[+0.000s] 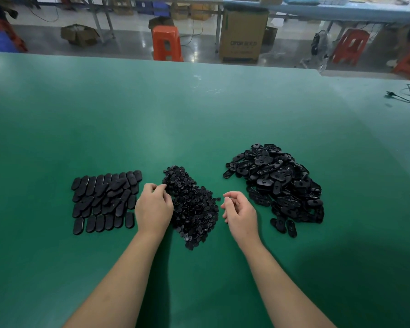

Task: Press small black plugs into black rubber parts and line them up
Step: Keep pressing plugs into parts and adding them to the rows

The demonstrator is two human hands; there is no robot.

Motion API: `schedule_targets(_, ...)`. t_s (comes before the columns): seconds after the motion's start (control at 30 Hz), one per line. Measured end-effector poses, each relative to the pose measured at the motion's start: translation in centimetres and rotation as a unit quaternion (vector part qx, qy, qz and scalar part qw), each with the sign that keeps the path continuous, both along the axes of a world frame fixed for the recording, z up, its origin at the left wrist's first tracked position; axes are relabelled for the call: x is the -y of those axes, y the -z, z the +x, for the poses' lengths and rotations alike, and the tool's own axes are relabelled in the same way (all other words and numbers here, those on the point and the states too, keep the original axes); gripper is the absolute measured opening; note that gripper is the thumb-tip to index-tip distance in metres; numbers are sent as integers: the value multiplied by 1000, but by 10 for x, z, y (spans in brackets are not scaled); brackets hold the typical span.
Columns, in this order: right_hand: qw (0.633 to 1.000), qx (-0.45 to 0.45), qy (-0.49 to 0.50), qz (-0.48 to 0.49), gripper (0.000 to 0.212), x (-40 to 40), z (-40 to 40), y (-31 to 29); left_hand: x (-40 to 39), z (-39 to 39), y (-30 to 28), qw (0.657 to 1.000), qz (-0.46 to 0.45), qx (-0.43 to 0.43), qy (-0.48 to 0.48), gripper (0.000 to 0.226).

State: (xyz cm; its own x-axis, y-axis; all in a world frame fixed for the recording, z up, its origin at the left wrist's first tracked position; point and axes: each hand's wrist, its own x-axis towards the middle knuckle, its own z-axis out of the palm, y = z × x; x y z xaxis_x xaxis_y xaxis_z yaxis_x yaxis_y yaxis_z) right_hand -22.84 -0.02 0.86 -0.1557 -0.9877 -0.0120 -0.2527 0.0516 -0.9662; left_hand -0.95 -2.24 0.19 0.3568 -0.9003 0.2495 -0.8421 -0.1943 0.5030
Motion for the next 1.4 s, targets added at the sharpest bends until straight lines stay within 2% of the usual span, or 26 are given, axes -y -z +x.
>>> schedule_targets(0.13, 1000, -7, 1, 4, 15, 1, 0, 0, -2, 2, 2, 1000, -16, -26, -7, 22)
schedule_targets(0.43, 997, -17, -38, 61, 15, 12, -8, -10, -2, 4, 3, 999, -43, 2, -25, 24)
schedule_targets(0.47, 996, -38, -38, 64, 14, 16, -12, -14, -2, 3, 2, 999, -44, 6, -24, 23)
schedule_targets(0.53, 988, -142, -36, 55, 11, 23, -23, -21, -3, 2, 2, 999, -45, 21, -19, 23)
schedule_targets(0.67, 918, -389, -47, 57, 19, 34, -52, -36, -2, 3, 3, 998, -49, 34, -4, 21)
schedule_targets(0.8, 867, -485, -66, 96, 31, 40, -74, -41, -2, 2, 4, 998, -56, 33, -2, 20)
schedule_targets(0.97, 841, -523, -92, 105, 33, 40, -82, -40, -2, 2, 3, 998, -56, 35, 0, 19)
schedule_targets(1.13, 862, -491, -75, 96, 27, 40, -82, -40, -3, 2, 2, 998, -48, 35, 1, 19)
schedule_targets(1.4, 857, -509, -53, 65, 13, 33, -86, -42, -2, 2, 3, 998, -46, 40, 0, 19)
